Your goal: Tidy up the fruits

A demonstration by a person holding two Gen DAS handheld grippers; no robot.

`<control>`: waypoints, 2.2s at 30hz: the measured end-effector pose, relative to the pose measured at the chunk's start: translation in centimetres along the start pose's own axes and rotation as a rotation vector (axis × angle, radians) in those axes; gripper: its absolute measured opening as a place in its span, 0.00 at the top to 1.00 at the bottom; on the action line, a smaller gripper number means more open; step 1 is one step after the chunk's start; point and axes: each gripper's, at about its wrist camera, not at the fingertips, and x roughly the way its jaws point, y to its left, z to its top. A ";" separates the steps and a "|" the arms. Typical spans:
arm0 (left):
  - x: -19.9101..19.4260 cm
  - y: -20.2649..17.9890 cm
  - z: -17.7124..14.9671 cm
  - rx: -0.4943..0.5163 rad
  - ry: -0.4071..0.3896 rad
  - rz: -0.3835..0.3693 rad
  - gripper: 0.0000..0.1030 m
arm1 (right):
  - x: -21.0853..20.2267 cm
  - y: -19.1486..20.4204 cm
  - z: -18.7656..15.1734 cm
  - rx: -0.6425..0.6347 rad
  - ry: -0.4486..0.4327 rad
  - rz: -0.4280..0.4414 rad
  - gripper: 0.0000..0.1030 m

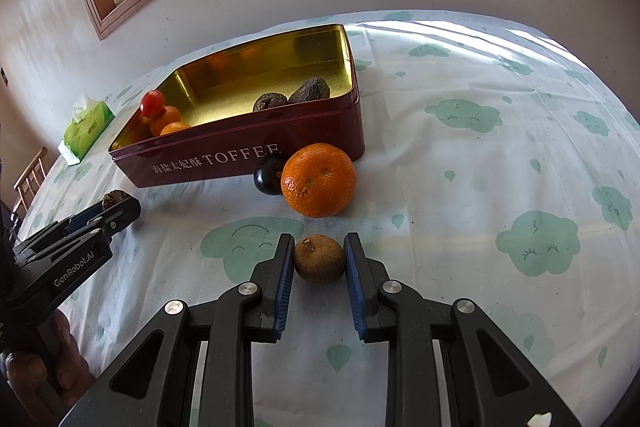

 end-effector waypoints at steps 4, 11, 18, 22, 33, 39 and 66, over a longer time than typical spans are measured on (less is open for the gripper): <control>0.0 0.0 0.0 0.000 -0.001 0.000 0.63 | 0.1 0.0 0.0 -0.002 0.001 -0.002 0.77; -0.1 0.0 0.0 -0.002 -0.001 0.000 0.63 | 0.1 0.0 0.0 -0.003 0.001 -0.004 0.77; 0.0 0.1 0.0 -0.002 -0.002 0.000 0.63 | 0.1 0.1 0.0 -0.004 0.001 -0.004 0.77; 0.0 0.0 0.0 -0.002 -0.002 0.000 0.63 | 0.1 0.1 0.0 -0.004 0.001 -0.004 0.77; -0.1 0.2 0.0 -0.004 -0.003 0.000 0.63 | 0.1 0.0 0.0 -0.004 0.001 -0.005 0.77; -0.1 0.2 0.0 -0.004 -0.003 0.000 0.63 | 0.1 0.0 0.0 -0.004 0.001 -0.005 0.77; -0.3 0.6 0.0 -0.014 -0.008 0.005 0.63 | 0.1 0.1 0.0 -0.005 0.001 -0.005 0.77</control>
